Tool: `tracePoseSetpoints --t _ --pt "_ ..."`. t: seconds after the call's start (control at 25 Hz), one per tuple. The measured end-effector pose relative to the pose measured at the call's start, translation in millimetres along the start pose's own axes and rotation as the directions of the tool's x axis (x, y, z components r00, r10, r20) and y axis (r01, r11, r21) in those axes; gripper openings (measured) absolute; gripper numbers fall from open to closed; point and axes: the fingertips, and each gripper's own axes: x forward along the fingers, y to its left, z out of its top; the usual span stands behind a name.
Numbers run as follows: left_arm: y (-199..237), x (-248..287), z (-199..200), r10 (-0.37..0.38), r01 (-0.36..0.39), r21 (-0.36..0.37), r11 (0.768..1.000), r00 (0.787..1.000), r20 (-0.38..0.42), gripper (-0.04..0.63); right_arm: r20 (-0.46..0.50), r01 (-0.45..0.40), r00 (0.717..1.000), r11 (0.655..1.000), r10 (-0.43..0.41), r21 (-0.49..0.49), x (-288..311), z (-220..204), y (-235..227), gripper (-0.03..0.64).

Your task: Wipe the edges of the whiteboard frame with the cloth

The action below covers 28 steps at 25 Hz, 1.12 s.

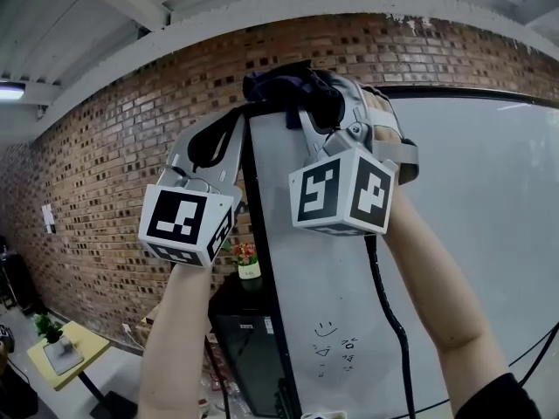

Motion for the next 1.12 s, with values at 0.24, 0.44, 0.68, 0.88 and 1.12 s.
tracePoseSetpoints --t 0.24,0.44,0.68,0.88,1.12 --pt "-23 22 7 0.003 0.002 0.127 0.992 0.999 -0.041 0.003 -0.025 0.012 1.0 1.0 -0.013 -0.017 -17 -38 -27 0.084" --pt "-44 38 40 -0.003 0.002 0.123 0.992 1.0 0.004 0.003 -0.038 0.023 0.999 0.999 -0.024 -0.024 -36 -72 -56 0.084" --pt "-76 62 59 0.009 -0.009 0.093 0.996 1.0 -0.001 0.003 -0.05 0.037 0.998 0.998 -0.039 -0.042 -52 -110 -88 0.084" --pt "-110 80 62 0.003 -0.001 0.12 0.993 1.0 -0.018 0.003 -0.06 0.028 0.998 0.997 -0.032 -0.067 -67 -144 -107 0.084" --pt "-137 87 70 0.005 -0.003 0.118 0.993 1.0 -0.017 0.003 -0.077 0.024 0.997 0.998 -0.029 -0.062 -82 -174 -127 0.084"
